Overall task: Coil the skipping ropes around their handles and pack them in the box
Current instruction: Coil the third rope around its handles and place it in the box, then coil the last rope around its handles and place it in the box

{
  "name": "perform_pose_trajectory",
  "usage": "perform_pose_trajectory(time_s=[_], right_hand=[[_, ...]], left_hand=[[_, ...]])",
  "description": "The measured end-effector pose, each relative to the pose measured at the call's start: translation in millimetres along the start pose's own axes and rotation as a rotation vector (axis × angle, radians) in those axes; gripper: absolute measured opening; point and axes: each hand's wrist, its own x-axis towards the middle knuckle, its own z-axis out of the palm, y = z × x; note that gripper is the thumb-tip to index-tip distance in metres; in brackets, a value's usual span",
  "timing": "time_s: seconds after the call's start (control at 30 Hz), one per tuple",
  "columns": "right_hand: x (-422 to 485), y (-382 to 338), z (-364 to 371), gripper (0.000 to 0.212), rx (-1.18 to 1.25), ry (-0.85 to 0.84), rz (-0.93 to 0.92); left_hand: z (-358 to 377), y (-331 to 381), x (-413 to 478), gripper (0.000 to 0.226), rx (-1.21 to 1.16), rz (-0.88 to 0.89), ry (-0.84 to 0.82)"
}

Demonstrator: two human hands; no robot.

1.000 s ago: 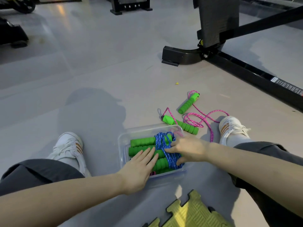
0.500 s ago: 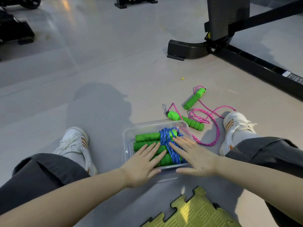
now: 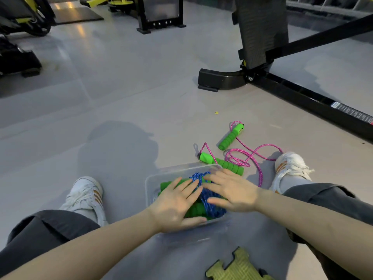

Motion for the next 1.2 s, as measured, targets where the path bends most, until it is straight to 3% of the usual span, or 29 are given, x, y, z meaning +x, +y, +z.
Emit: perform_pose_trajectory(time_s=[0.07, 0.13, 0.17, 0.27, 0.4, 0.47, 0.63, 0.8, 0.9, 1.0, 1.1, 1.2], right_hand=[[10, 14, -8, 0.052, 0.08, 0.118, 0.134], [18, 37, -12, 0.037, 0.148, 0.181, 0.354], [20, 50, -13, 0.031, 0.161, 0.144, 0.452], [28, 85, -3, 0.032, 0.203, -0.078, 0.613], [56, 124, 20, 0.041, 0.335, -0.111, 0.754], [74, 140, 31, 0.049, 0.362, -0.205, 0.778], [97, 163, 62, 0.048, 0.268, -0.409, 0.839], [99, 171, 82, 0.039, 0.293, -0.254, 0.96], [94, 170, 77, 0.029, 0.348, -0.135, 1.04], [91, 172, 61, 0.022, 0.481, -0.118, 1.07], [89, 183, 39, 0.019, 0.667, -0.07, 1.039], [84, 185, -3, 0.034, 1.042, 0.099, 1.005]], left_hand=[[-11, -3, 21, 0.084, -0.005, -0.051, 0.112], [-21, -10, 45, 0.065, -0.069, -0.116, 0.19], [-24, -13, 57, 0.056, -0.073, -0.164, 0.261], [-39, -25, 98, 0.048, -0.159, -0.227, 0.255], [-37, -46, 155, 0.039, -0.106, -0.212, 0.309], [-29, -56, 182, 0.034, -0.154, -0.252, 0.249], [-2, -85, 237, 0.025, -0.397, -0.294, -0.156], [23, -94, 248, 0.048, -0.349, -0.247, -0.547], [37, -91, 241, 0.04, -0.356, -0.217, -0.636], [34, -87, 233, 0.032, -0.204, -0.166, -0.557], [10, -87, 226, 0.035, 0.089, -0.093, -0.292], [-22, -96, 217, 0.037, 0.236, -0.067, -0.059]])
